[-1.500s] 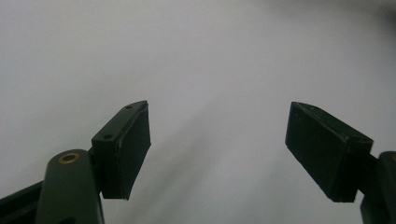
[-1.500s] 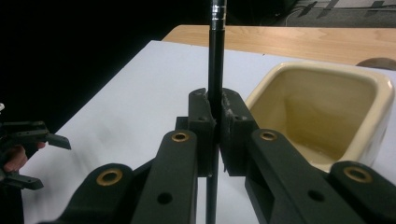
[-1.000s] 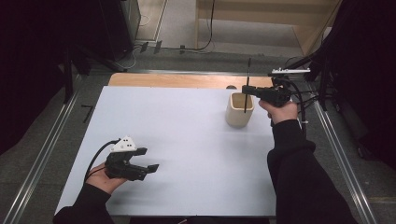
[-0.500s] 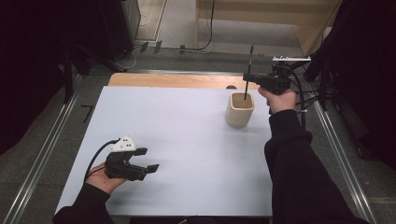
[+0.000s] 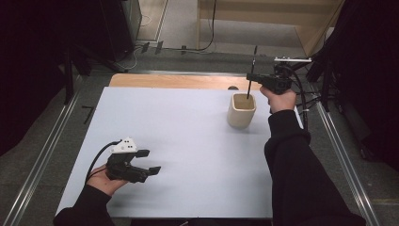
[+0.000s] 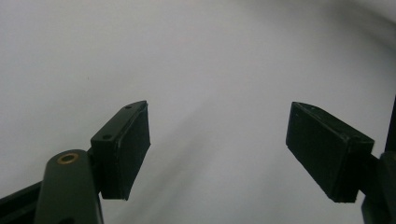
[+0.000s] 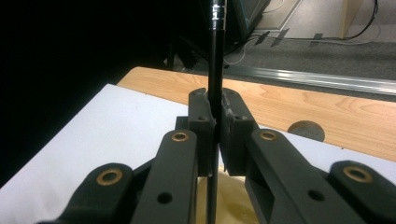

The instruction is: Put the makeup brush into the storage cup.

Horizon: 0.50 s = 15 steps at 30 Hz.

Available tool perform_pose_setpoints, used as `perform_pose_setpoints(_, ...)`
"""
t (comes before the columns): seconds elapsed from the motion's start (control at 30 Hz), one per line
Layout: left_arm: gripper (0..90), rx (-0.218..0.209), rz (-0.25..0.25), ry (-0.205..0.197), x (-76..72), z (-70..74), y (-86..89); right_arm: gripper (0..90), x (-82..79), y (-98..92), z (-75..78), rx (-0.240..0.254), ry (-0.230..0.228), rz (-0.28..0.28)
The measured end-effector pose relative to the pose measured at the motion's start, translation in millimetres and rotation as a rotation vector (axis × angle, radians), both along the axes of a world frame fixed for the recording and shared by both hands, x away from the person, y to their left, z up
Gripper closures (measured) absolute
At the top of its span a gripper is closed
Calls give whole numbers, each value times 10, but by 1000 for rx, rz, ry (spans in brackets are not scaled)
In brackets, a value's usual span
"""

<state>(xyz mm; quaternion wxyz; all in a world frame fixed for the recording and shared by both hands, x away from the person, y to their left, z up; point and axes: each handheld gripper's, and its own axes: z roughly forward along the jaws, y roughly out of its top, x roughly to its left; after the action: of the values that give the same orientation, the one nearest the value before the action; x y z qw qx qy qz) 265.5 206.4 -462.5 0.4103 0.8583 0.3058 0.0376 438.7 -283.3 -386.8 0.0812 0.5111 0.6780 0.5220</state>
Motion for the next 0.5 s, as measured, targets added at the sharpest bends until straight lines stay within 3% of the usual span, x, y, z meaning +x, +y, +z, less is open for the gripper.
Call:
perform_pose_setpoints(0.13, 225, -2, 1, 0, 1, 1, 2, 858, 14, 27, -32, -24, -6, 1)
perform_pose_setpoints(0.5, 225, -2, 0, 0, 4, 1, 8, 858, 0, 58, -176, -13, 10, 5)
